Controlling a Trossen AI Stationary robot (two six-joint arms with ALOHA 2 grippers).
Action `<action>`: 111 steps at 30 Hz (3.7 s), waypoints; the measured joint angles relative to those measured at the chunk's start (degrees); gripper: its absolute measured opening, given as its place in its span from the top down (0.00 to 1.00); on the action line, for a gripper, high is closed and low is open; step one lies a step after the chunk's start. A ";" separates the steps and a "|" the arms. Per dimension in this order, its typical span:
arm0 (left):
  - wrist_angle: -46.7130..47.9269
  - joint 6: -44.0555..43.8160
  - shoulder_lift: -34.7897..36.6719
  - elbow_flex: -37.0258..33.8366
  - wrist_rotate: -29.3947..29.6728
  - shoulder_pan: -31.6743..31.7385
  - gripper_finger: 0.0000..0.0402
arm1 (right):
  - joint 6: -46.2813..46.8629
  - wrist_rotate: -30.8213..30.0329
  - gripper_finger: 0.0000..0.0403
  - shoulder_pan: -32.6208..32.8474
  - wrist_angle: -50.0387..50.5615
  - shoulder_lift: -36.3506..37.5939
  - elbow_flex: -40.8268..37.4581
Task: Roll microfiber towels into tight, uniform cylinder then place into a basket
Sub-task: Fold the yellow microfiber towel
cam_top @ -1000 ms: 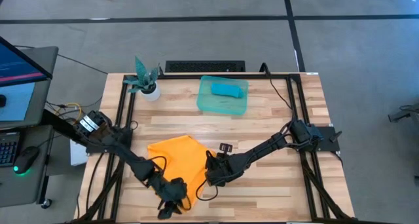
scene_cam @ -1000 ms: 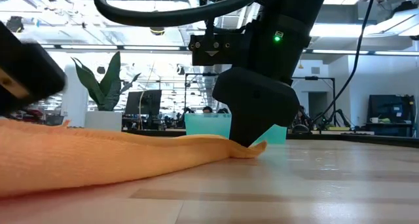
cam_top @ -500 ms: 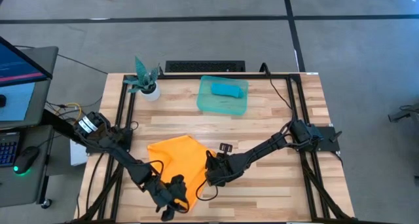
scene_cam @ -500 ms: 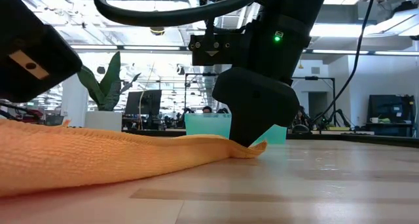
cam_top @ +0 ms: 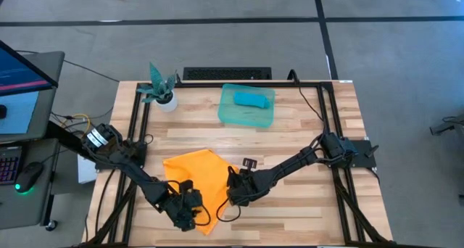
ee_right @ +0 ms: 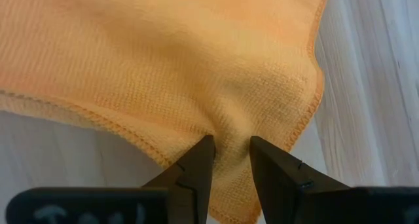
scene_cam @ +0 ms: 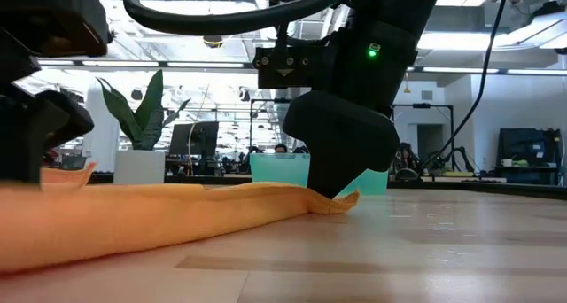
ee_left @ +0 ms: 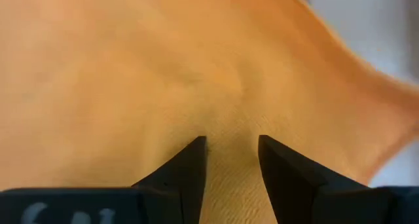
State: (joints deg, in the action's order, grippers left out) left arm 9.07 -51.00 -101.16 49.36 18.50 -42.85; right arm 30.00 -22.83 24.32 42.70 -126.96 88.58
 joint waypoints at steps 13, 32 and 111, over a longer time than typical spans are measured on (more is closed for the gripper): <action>1.92 0.75 -0.22 -0.02 4.94 4.10 0.67 | -0.02 0.07 0.69 0.02 0.07 0.00 0.02; 12.26 13.76 0.04 0.11 7.23 15.15 0.67 | -0.04 0.50 0.69 1.05 5.14 -0.24 2.67; 24.62 7.56 -8.70 21.93 8.77 -3.48 0.67 | -15.18 -7.57 0.69 11.30 -17.96 31.08 -32.00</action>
State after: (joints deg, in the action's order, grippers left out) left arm 33.69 -43.44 -109.86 71.29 27.28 -46.33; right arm 14.81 -30.40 35.62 24.74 -95.88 56.58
